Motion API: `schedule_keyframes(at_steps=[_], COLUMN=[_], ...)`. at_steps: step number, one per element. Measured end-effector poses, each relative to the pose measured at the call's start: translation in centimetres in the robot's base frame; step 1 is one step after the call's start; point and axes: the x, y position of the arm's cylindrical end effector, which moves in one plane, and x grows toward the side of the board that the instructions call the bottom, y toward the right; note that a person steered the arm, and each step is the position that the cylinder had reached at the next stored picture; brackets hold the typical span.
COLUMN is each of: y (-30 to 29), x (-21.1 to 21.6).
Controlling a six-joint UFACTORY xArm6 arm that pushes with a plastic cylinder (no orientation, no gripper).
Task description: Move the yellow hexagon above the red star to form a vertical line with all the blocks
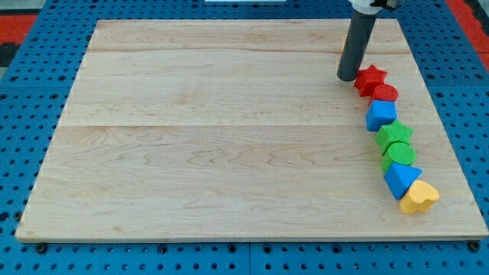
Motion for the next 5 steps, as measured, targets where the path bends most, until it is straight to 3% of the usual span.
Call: schedule_keyframes(at_steps=[3, 4, 5], y=[0.1, -4.8, -6.0], x=[-0.5, -5.0, -9.3])
